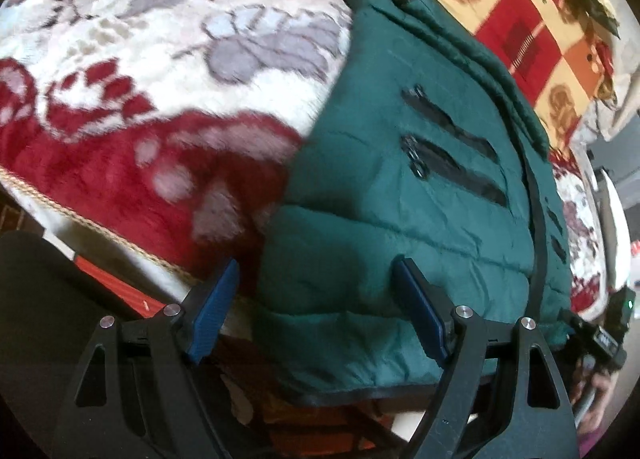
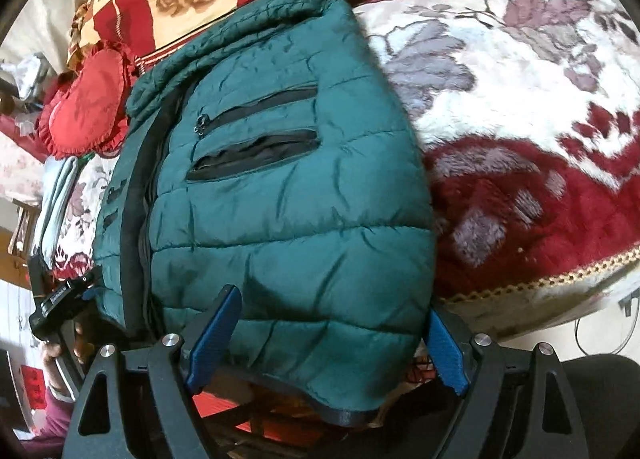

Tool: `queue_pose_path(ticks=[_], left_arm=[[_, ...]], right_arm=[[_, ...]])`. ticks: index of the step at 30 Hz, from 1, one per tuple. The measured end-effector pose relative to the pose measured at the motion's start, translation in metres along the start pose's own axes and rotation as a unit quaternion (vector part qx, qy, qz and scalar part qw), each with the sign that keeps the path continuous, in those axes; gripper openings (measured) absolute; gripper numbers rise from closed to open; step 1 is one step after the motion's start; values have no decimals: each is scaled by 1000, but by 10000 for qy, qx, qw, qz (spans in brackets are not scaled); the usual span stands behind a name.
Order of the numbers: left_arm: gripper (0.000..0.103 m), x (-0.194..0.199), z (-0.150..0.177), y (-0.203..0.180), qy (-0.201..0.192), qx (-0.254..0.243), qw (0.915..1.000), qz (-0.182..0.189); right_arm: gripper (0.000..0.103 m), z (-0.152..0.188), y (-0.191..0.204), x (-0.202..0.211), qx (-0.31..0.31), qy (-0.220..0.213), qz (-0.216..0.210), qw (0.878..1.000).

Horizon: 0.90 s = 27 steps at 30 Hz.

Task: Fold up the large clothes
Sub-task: 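Grasp the jacket hem with the right gripper while the left gripper grasps it too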

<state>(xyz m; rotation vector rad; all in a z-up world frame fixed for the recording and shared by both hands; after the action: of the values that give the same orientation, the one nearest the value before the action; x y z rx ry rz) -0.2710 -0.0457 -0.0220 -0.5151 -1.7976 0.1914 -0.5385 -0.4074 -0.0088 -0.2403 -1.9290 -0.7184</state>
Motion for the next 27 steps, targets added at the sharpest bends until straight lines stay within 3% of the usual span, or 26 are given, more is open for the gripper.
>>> queue_pose_path(ticks=[8,12,14,16,21,24,27], left_arm=[[80,-6,5,-5,34,-78,10000,2],[80,-6,6,-6,44,-182,9998,-33],[80,-4,6,-8,37,-209,9998,-39],[80,-6,4,-11,19,-268,9996,-51],[80,-8,3,-11,24,-277,9996,-61],[80,-9,2,-11,7,-268,9996,-49],[80,-10,4,-12,-23,-267,9996,-65]], right_arm=[[84,-4,6,-14,124,104,41,9999],[65,-5,8,-10,190,60,121,9997],[49,-6,9,-6,268,15,117,9996],[44,-7,12,-1,370,-47,87,9993],[44,-11,21,-2,541,-28,-35,9985],[58,-12,24,-12,508,76,-113,9986],[57,-11,27,-13,643,48,11,9979]])
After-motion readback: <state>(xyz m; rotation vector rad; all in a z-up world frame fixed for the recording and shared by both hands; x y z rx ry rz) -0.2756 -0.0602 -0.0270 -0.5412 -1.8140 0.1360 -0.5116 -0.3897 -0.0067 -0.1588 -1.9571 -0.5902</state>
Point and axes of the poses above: each gripper's, at about its wrist camera, not at the fingertips, and x roughly against the way its jaws point, y to its left, z to its underside, the point moved 7 cm from there along -x, roughly the way its jaws point, and after that the axes turned 5 degrees about x, right-handed, at the moved point
